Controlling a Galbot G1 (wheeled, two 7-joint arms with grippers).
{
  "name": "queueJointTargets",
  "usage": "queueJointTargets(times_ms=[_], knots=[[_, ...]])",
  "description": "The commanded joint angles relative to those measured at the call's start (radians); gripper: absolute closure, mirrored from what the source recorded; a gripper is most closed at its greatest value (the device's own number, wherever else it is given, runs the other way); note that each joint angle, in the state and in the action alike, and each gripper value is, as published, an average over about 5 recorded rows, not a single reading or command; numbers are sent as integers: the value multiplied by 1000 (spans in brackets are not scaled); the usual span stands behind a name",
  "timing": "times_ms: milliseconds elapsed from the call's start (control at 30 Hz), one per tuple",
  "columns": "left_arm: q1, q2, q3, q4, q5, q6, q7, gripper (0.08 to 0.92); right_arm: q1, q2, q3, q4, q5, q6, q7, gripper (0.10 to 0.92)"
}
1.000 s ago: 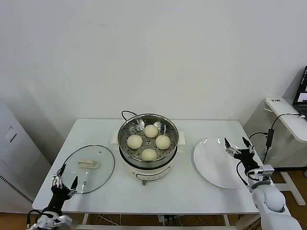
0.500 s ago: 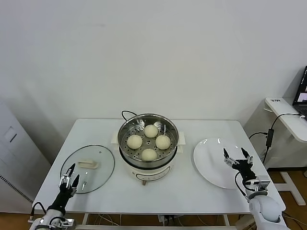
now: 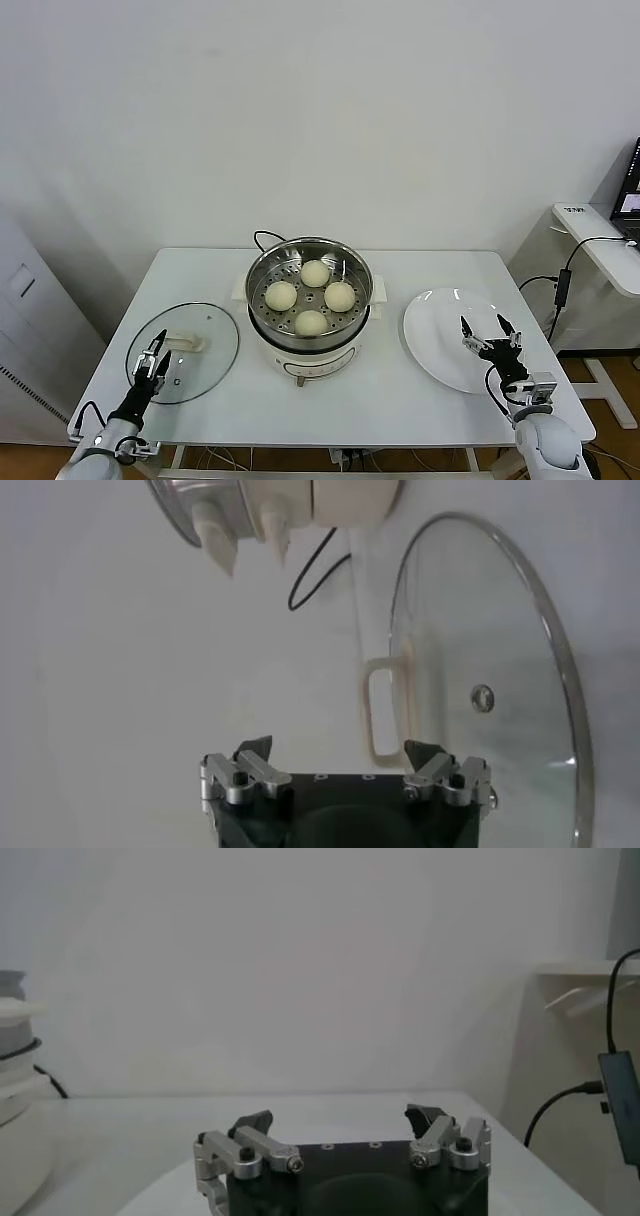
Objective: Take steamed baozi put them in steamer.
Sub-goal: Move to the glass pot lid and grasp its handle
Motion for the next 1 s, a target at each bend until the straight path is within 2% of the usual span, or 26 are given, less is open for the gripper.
queueJointTargets(times_ms=[33, 700, 1000], knots=[[-96, -12, 11, 77, 45, -14, -24, 177, -2, 5, 2, -13, -10, 4, -5, 203], [-188, -33, 47, 145, 4, -23, -10, 193, -7, -15, 5, -14, -11, -8, -22, 203], [-142, -20, 52, 80, -85, -16, 23, 428, -6, -4, -1, -16, -16, -9, -25, 203]])
